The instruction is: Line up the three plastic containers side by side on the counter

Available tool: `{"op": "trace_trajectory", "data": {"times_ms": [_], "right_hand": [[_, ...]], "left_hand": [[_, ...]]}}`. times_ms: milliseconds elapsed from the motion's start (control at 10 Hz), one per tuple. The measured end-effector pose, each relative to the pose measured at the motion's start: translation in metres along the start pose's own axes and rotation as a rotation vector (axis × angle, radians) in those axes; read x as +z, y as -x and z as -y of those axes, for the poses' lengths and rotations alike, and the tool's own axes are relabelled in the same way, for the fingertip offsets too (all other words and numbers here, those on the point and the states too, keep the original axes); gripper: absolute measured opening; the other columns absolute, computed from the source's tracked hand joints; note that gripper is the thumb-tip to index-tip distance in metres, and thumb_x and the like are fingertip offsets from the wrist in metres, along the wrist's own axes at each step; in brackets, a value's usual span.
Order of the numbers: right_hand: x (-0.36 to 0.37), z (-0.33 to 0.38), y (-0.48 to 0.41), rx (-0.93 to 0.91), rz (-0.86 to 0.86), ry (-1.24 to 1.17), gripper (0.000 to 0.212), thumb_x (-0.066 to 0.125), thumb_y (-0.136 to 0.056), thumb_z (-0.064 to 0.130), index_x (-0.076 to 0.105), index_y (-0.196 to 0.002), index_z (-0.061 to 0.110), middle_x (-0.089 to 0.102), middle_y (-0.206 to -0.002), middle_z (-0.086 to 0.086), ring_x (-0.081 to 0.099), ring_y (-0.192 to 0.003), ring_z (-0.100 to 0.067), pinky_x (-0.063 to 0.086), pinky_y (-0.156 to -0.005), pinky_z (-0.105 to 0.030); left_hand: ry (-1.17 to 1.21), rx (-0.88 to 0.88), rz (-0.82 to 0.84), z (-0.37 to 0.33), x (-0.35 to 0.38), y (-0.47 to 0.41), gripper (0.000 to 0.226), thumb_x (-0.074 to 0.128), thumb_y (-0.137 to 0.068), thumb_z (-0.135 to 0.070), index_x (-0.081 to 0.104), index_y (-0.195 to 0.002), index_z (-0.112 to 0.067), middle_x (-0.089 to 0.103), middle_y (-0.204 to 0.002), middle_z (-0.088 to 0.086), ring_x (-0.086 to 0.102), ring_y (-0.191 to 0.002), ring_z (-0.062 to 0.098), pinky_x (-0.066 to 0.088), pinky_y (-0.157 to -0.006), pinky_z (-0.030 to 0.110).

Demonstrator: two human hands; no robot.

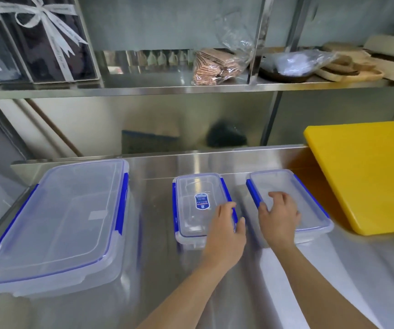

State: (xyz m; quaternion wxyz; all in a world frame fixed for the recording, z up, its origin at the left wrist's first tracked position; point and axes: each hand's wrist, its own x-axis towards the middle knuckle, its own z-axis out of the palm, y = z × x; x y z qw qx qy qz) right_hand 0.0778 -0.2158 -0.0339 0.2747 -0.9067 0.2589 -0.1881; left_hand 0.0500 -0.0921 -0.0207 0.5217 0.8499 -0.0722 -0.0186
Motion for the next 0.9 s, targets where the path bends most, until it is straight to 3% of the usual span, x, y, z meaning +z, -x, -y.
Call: {"op": "trace_trajectory", "data": {"times_ms": [200, 300, 500, 600, 900], "right_hand": [[-0.03, -0.056, -0.023, 0.209, 0.08, 0.152, 0.054, 0.051, -0.089, 0.034, 0.035, -0.138, 0.016, 0.018, -0.155, -0.016, 0.014, -0.142, -0.034, 0.017, -0.111, -0.052], [-0.035, -0.081, -0.028, 0.26, 0.139, 0.186, 0.06, 0.045, -0.088, 0.05, 0.028, -0.142, 0.026, 0.011, -0.157, -0.013, 0.009, -0.143, -0.034, 0.016, -0.111, -0.055], [-0.041, -0.1, -0.047, 0.257, 0.23, 0.11, 0.065, 0.041, -0.089, 0.053, 0.02, -0.145, 0.026, 0.01, -0.157, -0.014, 0.019, -0.14, -0.039, 0.022, -0.111, -0.053], [-0.042, -0.104, -0.058, 0.255, 0.222, 0.093, 0.064, 0.041, -0.09, 0.052, 0.02, -0.145, 0.027, 0.011, -0.157, -0.015, 0.02, -0.139, -0.04, 0.022, -0.111, -0.051], [-0.041, -0.104, -0.064, 0.259, 0.197, 0.179, 0.065, 0.033, -0.091, 0.056, 0.016, -0.146, 0.026, 0.008, -0.157, -0.016, 0.015, -0.141, -0.037, 0.017, -0.113, -0.051]], "left_hand": [[0.155, -0.332, 0.225, -0.022, 0.076, -0.016, 0.058, 0.051, -0.091, -0.03, 0.024, -0.142, -0.019, 0.043, -0.143, 0.001, 0.044, -0.129, 0.024, 0.034, -0.106, 0.035], [0.243, -0.323, 0.218, -0.019, 0.106, -0.018, 0.065, 0.056, -0.087, -0.025, 0.021, -0.142, -0.021, 0.042, -0.146, 0.004, 0.046, -0.128, 0.022, 0.037, -0.109, 0.04], [0.223, -0.319, 0.2, -0.026, 0.131, -0.027, 0.069, 0.046, -0.095, -0.022, 0.001, -0.147, -0.017, 0.02, -0.156, 0.003, 0.033, -0.137, 0.024, 0.029, -0.113, 0.036], [0.215, -0.332, 0.186, -0.033, 0.14, -0.035, 0.068, 0.044, -0.095, -0.02, 0.001, -0.147, -0.016, 0.015, -0.157, 0.004, 0.03, -0.139, 0.024, 0.026, -0.112, 0.033], [0.209, -0.323, 0.175, -0.03, 0.142, -0.047, 0.071, 0.053, -0.087, -0.029, 0.012, -0.145, -0.032, 0.03, -0.152, 0.0, 0.04, -0.132, 0.025, 0.036, -0.11, 0.045]]}}
